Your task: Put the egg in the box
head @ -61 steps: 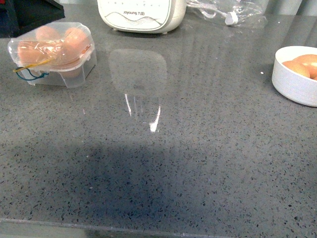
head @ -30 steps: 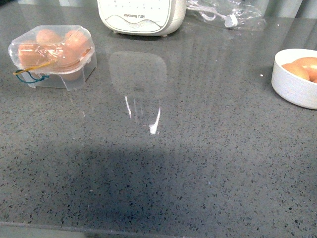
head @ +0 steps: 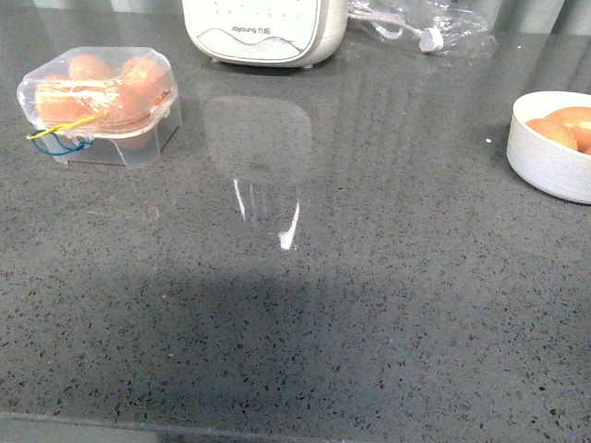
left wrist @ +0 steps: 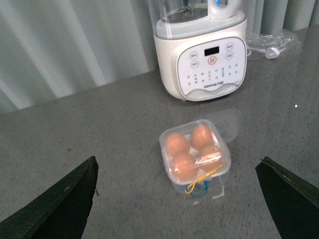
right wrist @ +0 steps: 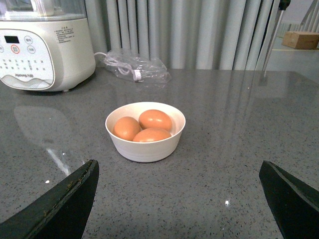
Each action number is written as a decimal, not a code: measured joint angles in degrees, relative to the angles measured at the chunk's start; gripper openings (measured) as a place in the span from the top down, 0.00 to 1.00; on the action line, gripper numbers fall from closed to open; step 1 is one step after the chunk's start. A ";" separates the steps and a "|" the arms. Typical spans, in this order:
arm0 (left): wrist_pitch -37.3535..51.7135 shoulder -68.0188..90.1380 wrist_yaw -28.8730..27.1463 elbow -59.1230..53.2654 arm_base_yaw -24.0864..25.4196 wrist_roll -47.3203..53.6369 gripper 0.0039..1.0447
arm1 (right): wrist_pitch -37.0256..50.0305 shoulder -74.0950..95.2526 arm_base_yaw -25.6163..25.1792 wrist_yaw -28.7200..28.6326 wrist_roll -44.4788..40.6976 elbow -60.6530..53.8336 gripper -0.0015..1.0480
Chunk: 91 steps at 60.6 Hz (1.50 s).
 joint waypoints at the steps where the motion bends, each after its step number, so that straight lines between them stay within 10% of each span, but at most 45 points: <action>1: -1.42 -1.38 0.59 -0.35 0.81 0.22 0.06 | 0.00 0.00 0.00 0.00 0.00 0.00 0.07; 13: -13.03 -11.63 8.11 -2.97 12.17 3.37 0.07 | 0.00 0.00 0.00 0.00 0.00 0.00 0.07; 22: -2.25 -20.35 4.83 -12.68 14.19 -11.43 0.34 | 0.00 0.00 0.00 0.00 0.00 0.00 0.07; 45: -2.64 -30.95 -7.06 -23.06 3.30 -18.16 0.97 | 0.00 0.00 0.00 -0.02 0.00 0.00 0.07; 59: -2.29 -34.69 -18.49 -26.93 -9.25 -18.45 0.97 | 0.00 0.00 0.00 -0.07 0.00 0.00 0.07; 91: -1.36 -39.12 -19.08 -30.73 -9.40 -18.47 0.97 | 0.00 0.00 0.00 0.00 0.00 0.00 0.07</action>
